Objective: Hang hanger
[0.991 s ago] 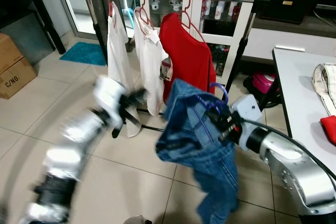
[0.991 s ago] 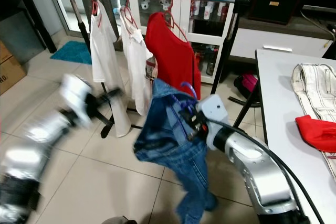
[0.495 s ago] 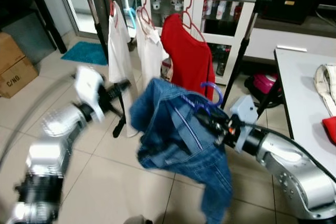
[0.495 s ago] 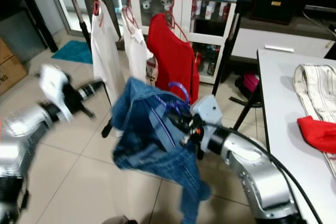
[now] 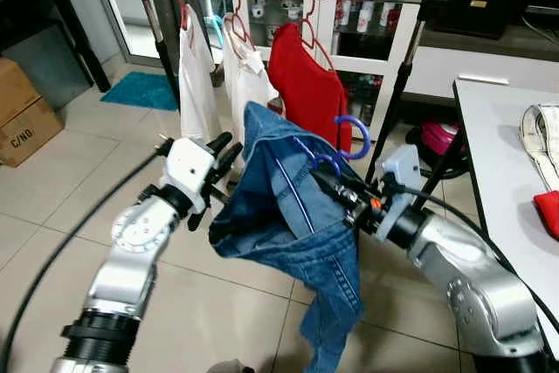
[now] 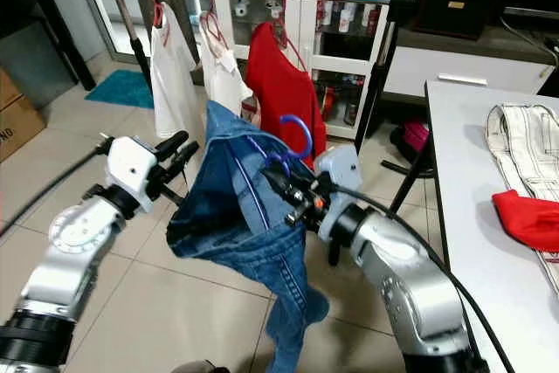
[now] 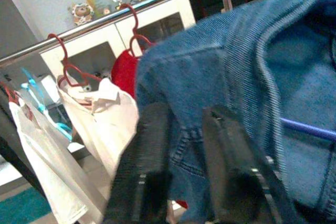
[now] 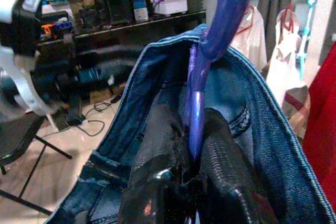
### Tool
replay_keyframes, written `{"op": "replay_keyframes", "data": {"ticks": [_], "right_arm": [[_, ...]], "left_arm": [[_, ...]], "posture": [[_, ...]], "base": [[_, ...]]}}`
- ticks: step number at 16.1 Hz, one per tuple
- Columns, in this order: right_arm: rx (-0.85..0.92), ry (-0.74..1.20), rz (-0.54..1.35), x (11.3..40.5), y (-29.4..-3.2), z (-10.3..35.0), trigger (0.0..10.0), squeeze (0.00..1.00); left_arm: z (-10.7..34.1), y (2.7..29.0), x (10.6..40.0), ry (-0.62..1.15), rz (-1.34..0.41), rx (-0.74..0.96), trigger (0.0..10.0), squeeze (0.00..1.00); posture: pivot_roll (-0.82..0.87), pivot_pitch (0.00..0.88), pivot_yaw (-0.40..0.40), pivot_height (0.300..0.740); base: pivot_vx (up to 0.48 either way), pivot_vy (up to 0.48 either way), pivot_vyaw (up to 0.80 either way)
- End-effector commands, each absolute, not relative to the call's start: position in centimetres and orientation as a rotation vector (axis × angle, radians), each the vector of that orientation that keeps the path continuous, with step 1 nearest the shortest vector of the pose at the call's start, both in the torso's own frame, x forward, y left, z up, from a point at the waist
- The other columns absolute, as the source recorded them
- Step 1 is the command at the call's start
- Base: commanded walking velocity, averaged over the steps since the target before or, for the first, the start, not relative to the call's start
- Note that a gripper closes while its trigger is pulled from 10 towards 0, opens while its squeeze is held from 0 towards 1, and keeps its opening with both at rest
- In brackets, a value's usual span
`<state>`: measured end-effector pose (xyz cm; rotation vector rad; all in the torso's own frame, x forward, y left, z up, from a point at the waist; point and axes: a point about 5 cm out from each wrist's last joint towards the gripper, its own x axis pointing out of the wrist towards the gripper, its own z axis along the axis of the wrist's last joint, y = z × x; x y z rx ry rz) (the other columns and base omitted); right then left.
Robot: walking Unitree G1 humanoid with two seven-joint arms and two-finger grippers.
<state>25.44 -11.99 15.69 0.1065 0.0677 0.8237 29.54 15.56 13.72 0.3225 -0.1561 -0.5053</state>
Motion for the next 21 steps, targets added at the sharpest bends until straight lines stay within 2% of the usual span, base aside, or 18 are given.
{"op": "replay_keyframes", "data": {"ticks": [1, 4, 7, 8, 9, 10, 12, 14, 15, 16, 17, 21], "right_arm": [[0.124, 0.031, 0.845, 25.7, -11.9, 16.6, 0.0, 0.0], [0.13, 0.019, 0.853, 25.6, -11.9, 16.9, 0.0, 0.0], [0.132, 0.016, 0.864, 25.5, -12.0, 17.0, 0.0, 0.0], [0.131, 0.016, 0.866, 25.5, -12.1, 17.0, 0.0, 0.0], [0.131, 0.015, 0.866, 25.4, -12.1, 17.0, 0.0, 0.0], [0.129, 0.015, 0.869, 25.4, -12.2, 17.0, 0.0, 0.0], [0.12, 0.015, 0.879, 25.2, -12.1, 17.0, 0.0, 0.0], [0.121, 0.019, 0.881, 25.2, -12.0, 16.9, 0.0, 0.0], [0.121, 0.022, 0.883, 25.1, -12.0, 16.9, 0.0, 0.0], [0.117, 0.022, 0.889, 25.0, -11.9, 16.8, 0.0, 0.0], [0.114, 0.021, 0.895, 25.0, -11.8, 16.8, 0.0, 0.0], [0.112, 0.02, 0.9, 24.8, -11.7, 16.8, 0.0, 0.0]], "left_arm": [[13.3, 15.3, 29.5, -0.166, -0.498, 0.337, 10.0, 1.0], [12.9, 14.8, 29.1, -0.194, -0.51, 0.353, 10.0, 1.0], [13.5, 13.3, 27.6, -0.326, -0.635, 0.27, 10.0, 1.0], [13.5, 13.2, 27.3, -0.349, -0.632, 0.259, 10.0, 0.67], [13.6, 13.1, 27.1, -0.374, -0.622, 0.24, 10.0, 0.41], [13.6, 13.0, 27.0, -0.382, -0.621, 0.227, 10.0, 0.36], [13.7, 13.0, 26.9, -0.404, -0.62, 0.213, 10.0, 0.35], [12.4, 13.5, 27.5, -0.306, -0.571, 0.285, 10.0, 0.0], [11.8, 13.8, 27.8, -0.253, -0.537, 0.29, 10.0, 0.0], [11.3, 13.9, 27.9, -0.22, -0.537, 0.291, 4.7, 0.0], [10.9, 13.8, 27.9, -0.202, -0.55, 0.285, 0.0, 0.0], [10.8, 13.6, 27.8, -0.195, -0.574, 0.262, 0.0, 0.0]], "posture": [[-0.03, 0.0, 0.065, 0.74], [-0.03, 0.0, 0.066, 0.74], [-0.04, 0.0, 0.068, 0.74], [-0.04, 0.0, 0.068, 0.74], [-0.04, 0.0, 0.066, 0.74], [-0.03, 0.0, 0.065, 0.74], [-0.03, 0.0, 0.065, 0.74], [-0.04, 0.0, 0.066, 0.74], [-0.04, 0.0, 0.066, 0.74], [-0.04, 0.0, 0.065, 0.74], [-0.04, 0.0, 0.065, 0.74], [-0.04, 0.0, 0.069, 0.74]], "base": [[0.0, 0.0, 0.0], [0.0, 0.0, 0.0], [0.0, 0.0, 0.0], [0.0, 0.0, 0.0], [0.0, 0.0, 0.0], [0.0, 0.0, 0.0], [0.0, 0.0, 0.0], [0.0, 0.0, 0.0], [0.0, 0.0, 0.0], [0.0, 0.0, 0.0], [0.0, 0.0, 0.0], [0.0, 0.0, 0.0]]}}
